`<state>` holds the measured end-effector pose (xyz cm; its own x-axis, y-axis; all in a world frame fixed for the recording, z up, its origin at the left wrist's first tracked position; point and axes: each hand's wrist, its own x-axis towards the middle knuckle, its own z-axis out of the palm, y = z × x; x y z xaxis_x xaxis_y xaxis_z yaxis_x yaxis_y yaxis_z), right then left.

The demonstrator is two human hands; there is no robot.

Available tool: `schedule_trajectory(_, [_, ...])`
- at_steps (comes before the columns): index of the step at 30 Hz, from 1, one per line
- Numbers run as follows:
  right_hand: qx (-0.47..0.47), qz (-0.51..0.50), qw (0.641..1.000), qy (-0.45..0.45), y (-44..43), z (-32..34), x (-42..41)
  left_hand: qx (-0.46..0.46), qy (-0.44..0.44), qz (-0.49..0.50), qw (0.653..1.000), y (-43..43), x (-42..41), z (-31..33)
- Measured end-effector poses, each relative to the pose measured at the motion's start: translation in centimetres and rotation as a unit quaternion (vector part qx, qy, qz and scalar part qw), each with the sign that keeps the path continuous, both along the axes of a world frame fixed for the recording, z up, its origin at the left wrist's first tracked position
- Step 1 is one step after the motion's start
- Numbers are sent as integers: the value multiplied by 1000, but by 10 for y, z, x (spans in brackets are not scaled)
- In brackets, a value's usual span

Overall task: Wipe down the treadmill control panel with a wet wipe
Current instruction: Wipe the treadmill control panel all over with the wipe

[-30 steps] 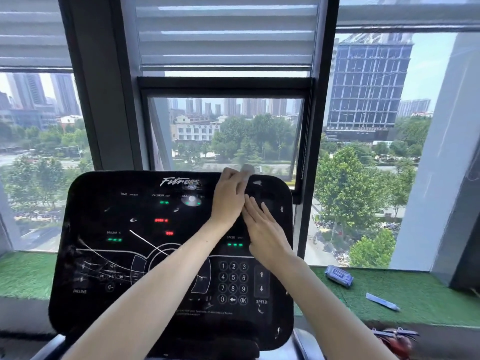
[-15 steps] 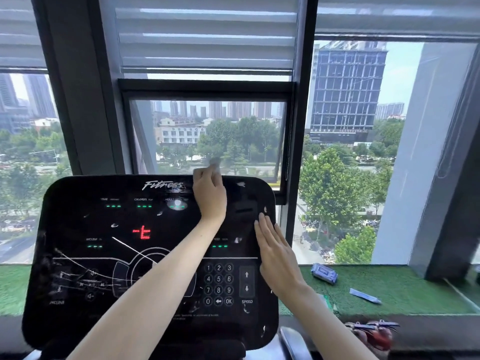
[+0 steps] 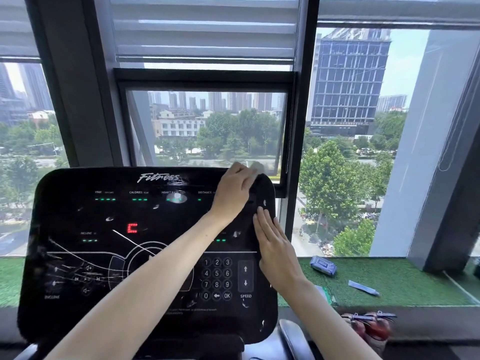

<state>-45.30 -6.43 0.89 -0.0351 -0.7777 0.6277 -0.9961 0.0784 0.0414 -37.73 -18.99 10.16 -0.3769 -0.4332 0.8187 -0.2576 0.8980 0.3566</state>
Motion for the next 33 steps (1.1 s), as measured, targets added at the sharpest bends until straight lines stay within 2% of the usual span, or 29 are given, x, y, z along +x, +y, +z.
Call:
schedule_trajectory(2, [-2, 1, 1000, -6, -1, -1, 1, 60, 134, 78, 986, -4, 6, 4])
schedule_trajectory(3, [-3, 2, 1000, -9, -2, -2, 1, 77, 165, 102, 978, -2, 7, 4])
schedule_trajectory(4, [-3, 2, 1000, -11, -2, -2, 1, 67, 145, 103, 982, 3, 5, 3])
schedule_trajectory(7, [0, 4, 1000, -10, -2, -2, -1, -22, -34, -12, 999, 10, -4, -6])
schedule_trajectory(8, [-1, 5, 1000, -11, -2, -2, -1, -26, -47, -21, 998, 7, -2, -5])
schedule_trajectory(9, [-4, 7, 1000, -15, -2, -3, -1, -7, -21, -5, 1000, 2, 1, -2])
schedule_trajectory(10, [-6, 9, 1000, -21, -3, -3, -1, 28, 48, 29, 998, -3, 4, 0])
schedule_trajectory(12, [-6, 11, 1000, -28, -4, -4, 0, 93, 183, 103, 973, -4, 7, 2])
schedule_trajectory(13, [-6, 11, 1000, -28, -4, -4, 0, 94, 181, 108, 973, 0, 5, 2])
schedule_trajectory(15, [-3, 12, 1000, -26, -3, -3, -1, 22, 42, 45, 998, 12, -5, -2])
schedule_trajectory(17, [-4, 11, 1000, -20, -2, -3, -3, -42, -82, -33, 995, 15, -6, -8])
schedule_trajectory(18, [-6, 11, 1000, -19, -2, -3, -3, -49, -89, -34, 994, 11, -3, -6])
schedule_trajectory(19, [-8, 13, 1000, -21, -3, -3, -3, -33, -60, -11, 998, 6, 0, -2])
schedule_trajectory(22, [-7, 20, 999, -27, -3, -3, -2, 68, 129, 104, 984, -2, 7, 7])
schedule_trajectory(23, [-7, 21, 999, -26, -2, -3, -2, 75, 125, 108, 983, 2, 5, 8])
schedule_trajectory(25, [-5, 19, 1000, -20, -1, 0, -3, 4, -3, 35, 999, 15, -4, 3])
schedule_trajectory(27, [-4, 16, 1000, -10, 0, 1, -4, -53, -138, -64, 987, 20, -7, -3])
schedule_trajectory(28, [-3, 17, 1000, -8, 1, 1, -4, -57, -163, -75, 982, 16, -6, 1])
schedule_trajectory(29, [-2, 20, 1000, -8, 1, 1, -4, -48, -151, -61, 985, 9, -5, 6])
schedule_trajectory(31, [1, 24, 1000, -8, 1, 0, -4, -14, -68, -8, 998, -1, -3, 14])
schedule_trajectory(32, [2, 23, 1000, -7, 1, 1, -4, -4, -49, -4, 999, -1, -3, 14])
schedule_trajectory(33, [3, 23, 1000, -4, 1, 1, -4, -9, -69, -19, 997, 3, -3, 12])
